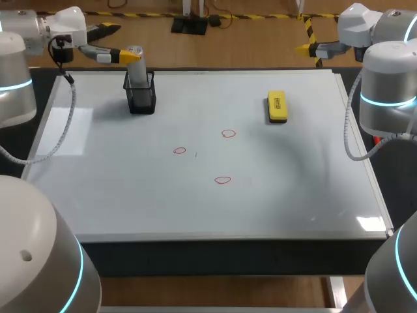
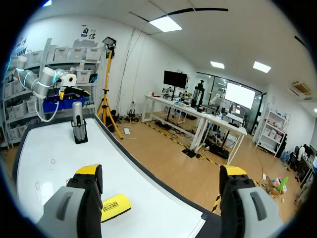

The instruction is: Pick up the inspection probe, press it on each red-marked spot on the whiteboard one by one, put down the probe, pick up the eraser, and wipe off all the red marks.

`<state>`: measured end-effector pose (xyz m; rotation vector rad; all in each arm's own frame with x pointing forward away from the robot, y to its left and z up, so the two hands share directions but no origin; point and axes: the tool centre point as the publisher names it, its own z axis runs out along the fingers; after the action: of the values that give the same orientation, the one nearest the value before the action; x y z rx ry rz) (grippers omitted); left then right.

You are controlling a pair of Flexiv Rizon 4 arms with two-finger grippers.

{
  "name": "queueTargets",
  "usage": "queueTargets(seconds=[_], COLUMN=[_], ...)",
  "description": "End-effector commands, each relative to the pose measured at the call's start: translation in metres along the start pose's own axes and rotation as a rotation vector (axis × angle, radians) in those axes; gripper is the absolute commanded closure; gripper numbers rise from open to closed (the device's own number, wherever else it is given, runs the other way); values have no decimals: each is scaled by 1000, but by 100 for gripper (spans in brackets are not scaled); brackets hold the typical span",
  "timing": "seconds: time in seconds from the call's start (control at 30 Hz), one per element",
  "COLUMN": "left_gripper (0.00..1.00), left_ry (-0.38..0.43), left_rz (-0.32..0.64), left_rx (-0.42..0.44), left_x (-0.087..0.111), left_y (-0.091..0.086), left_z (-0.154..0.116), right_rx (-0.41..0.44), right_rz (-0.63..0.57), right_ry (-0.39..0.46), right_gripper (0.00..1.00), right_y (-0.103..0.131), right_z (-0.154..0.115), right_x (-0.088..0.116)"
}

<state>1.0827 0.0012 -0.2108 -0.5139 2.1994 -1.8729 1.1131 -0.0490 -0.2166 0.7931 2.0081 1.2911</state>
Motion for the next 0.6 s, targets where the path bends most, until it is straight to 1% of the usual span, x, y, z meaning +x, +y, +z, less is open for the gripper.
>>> queueTargets(seconds=[0.03,0.27,0.3,0.53,0.6], left_gripper=[0,0,0,0,0], left_ry=[123,185,203,236,255], left_rz=[2,8,0,-4,-10], left_rx=[16,53,75,96,113], left_x=[-9,-12,-14,-20,-20], left_y=[8,14,15,23,24], left_z=[9,23,24,31,31], right_rx=[1,1,1,1,1], right_rz=[0,0,0,0,0], right_ry=[2,2,2,2,2], right_gripper=[0,0,0,0,0], right_y=[0,0,0,0,0], right_z=[0,0,0,0,0], right_x=[-1,-1,-1,-1,-1])
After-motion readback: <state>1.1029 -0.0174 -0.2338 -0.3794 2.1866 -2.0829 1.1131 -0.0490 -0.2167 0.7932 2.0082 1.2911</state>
